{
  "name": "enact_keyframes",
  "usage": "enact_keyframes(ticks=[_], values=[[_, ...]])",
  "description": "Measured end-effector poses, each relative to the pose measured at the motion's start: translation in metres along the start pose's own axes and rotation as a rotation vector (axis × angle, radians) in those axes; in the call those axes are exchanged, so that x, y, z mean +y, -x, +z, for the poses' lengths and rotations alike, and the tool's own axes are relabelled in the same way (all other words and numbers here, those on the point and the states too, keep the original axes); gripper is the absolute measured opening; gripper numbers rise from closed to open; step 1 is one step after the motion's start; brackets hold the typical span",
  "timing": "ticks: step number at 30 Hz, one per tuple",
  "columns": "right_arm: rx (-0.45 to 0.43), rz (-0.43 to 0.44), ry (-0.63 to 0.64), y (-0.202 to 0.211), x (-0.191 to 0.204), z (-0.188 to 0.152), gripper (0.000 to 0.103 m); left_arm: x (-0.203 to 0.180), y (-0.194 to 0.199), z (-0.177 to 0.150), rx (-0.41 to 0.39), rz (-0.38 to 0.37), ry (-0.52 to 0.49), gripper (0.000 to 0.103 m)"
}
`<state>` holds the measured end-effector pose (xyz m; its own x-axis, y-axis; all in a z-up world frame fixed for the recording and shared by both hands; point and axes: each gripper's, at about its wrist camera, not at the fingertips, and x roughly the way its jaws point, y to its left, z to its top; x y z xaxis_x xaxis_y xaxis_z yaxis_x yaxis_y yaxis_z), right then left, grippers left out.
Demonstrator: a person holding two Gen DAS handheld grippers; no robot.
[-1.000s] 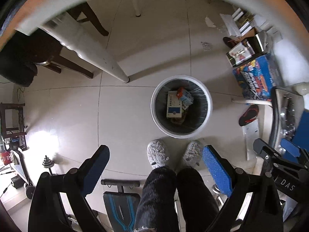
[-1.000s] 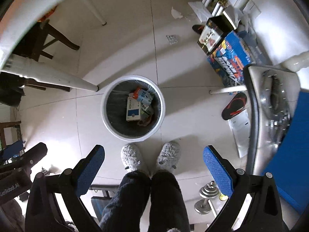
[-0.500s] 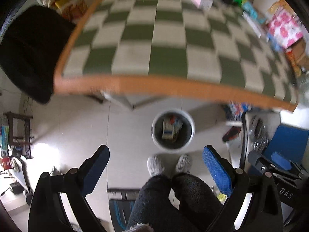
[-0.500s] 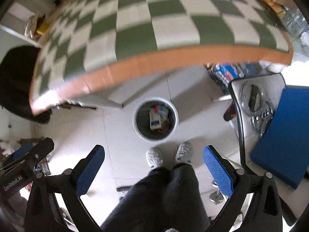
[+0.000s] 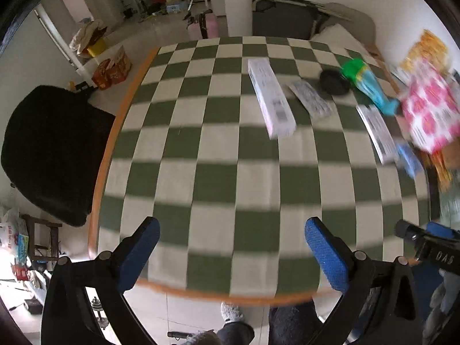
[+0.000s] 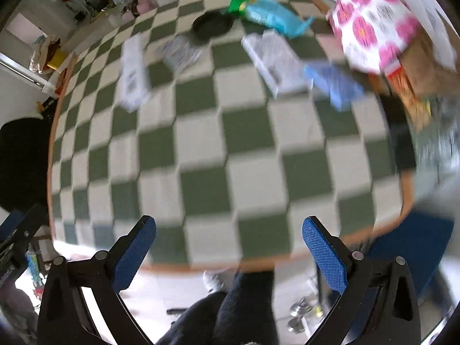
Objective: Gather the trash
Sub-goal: 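Move both tools back over the table, then grasp the white toothpaste box with the left tool while the right tool grasps the white blister card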
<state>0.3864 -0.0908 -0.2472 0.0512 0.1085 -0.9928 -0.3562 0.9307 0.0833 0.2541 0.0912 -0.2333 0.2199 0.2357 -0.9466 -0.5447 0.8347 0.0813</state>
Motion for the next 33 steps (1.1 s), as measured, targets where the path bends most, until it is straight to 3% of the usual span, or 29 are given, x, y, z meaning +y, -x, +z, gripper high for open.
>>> enact_keyframes(ticks=[4, 10, 16, 17, 18, 19, 20, 22, 27, 33], values=[[0.058, -0.041, 0.036, -0.04, -0.02, 0.1, 0.103, -0.025, -0.042, 0.061, 0.052, 0.015, 0.039, 0.103], [0.187, -0.093, 0.085, -0.111, -0.038, 0.202, 0.103, -0.059, -0.13, 0.136, 0.173, 0.095, 0.019, 0.103], [0.258, -0.107, 0.162, -0.156, -0.034, 0.248, 0.103, -0.066, -0.197, 0.185, 0.26, 0.083, 0.045, 0.102], [0.265, -0.097, 0.158, -0.162, -0.035, 0.254, 0.102, -0.065, -0.206, 0.192, 0.27, 0.071, 0.053, 0.095], [0.266, -0.089, 0.152, -0.165, -0.036, 0.257, 0.094, -0.064, -0.211, 0.196, 0.274, 0.067, 0.057, 0.087], [0.266, -0.077, 0.143, -0.168, -0.037, 0.26, 0.087, -0.063, -0.214, 0.199, 0.276, 0.063, 0.059, 0.069], [0.258, -0.08, 0.131, -0.168, -0.038, 0.262, 0.085, -0.062, -0.216, 0.202, 0.279, 0.054, 0.062, 0.053], [0.227, -0.088, 0.135, -0.166, -0.035, 0.264, 0.077, -0.061, -0.216, 0.202, 0.277, 0.027, 0.067, 0.043], [0.22, -0.028, 0.088, -0.166, -0.032, 0.252, 0.077, -0.064, -0.195, 0.172, 0.26, 0.025, 0.036, 0.043], [0.259, 0.009, 0.017, -0.161, -0.037, 0.204, 0.077, -0.072, -0.158, 0.091, 0.305, 0.011, 0.016, 0.043]])
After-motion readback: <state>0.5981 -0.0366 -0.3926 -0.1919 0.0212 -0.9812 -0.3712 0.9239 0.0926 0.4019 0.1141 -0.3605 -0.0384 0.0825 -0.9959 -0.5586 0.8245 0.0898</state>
